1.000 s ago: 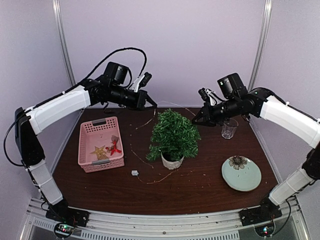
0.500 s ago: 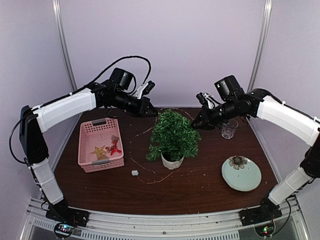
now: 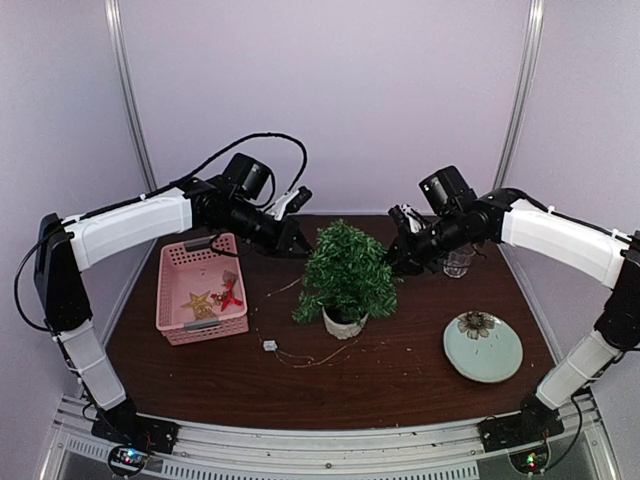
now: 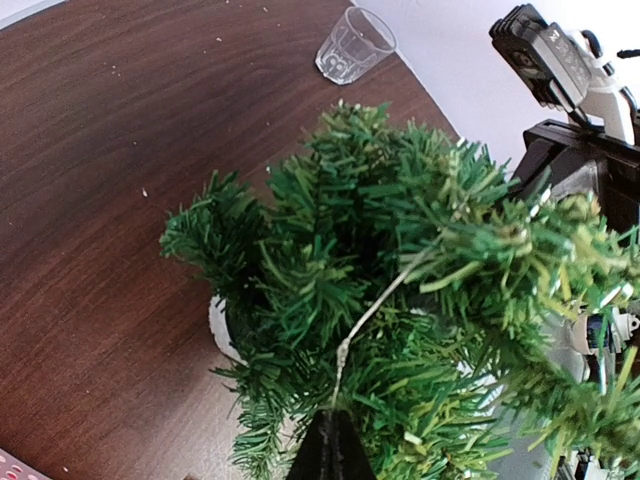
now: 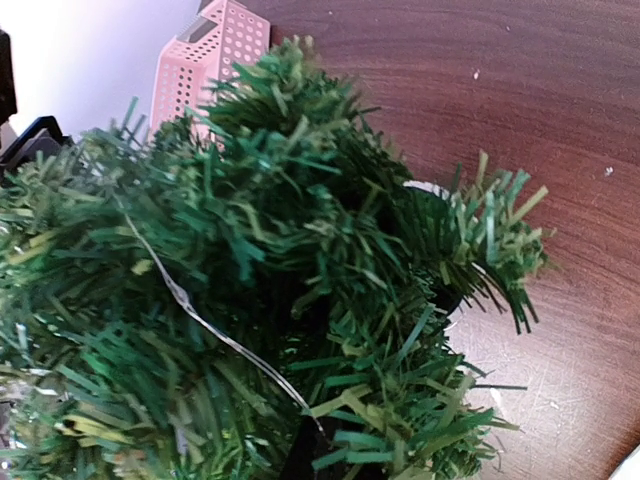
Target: Decorate the small christmas tree
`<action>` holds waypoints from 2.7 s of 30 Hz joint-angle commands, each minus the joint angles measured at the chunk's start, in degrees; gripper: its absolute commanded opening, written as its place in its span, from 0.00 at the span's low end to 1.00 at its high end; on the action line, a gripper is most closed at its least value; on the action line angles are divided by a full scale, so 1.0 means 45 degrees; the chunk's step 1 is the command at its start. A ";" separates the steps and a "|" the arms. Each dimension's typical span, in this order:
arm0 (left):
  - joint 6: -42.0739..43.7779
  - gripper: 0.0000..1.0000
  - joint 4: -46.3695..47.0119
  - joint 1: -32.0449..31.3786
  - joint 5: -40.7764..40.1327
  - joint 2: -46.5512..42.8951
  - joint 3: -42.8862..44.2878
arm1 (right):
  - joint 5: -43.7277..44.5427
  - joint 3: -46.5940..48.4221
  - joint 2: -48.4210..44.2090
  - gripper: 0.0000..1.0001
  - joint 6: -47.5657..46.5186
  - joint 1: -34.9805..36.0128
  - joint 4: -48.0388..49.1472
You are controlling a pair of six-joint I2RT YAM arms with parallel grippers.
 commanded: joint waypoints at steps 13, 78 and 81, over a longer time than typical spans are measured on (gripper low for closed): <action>0.0596 0.00 0.0538 -0.0010 -0.0139 -0.0260 -0.0313 | 0.0506 -0.0067 0.0197 0.02 0.0140 0.0043 0.0545; 1.2149 0.49 -0.0895 -0.6792 -0.6366 -0.0269 -0.3112 | 0.2151 -0.4201 -0.7953 0.74 0.0456 -0.0631 0.0713; 1.2513 0.49 -0.1341 -0.6797 -0.6501 0.0525 -0.2758 | 0.2192 -0.4258 -0.8138 0.73 0.0466 -0.0650 0.0586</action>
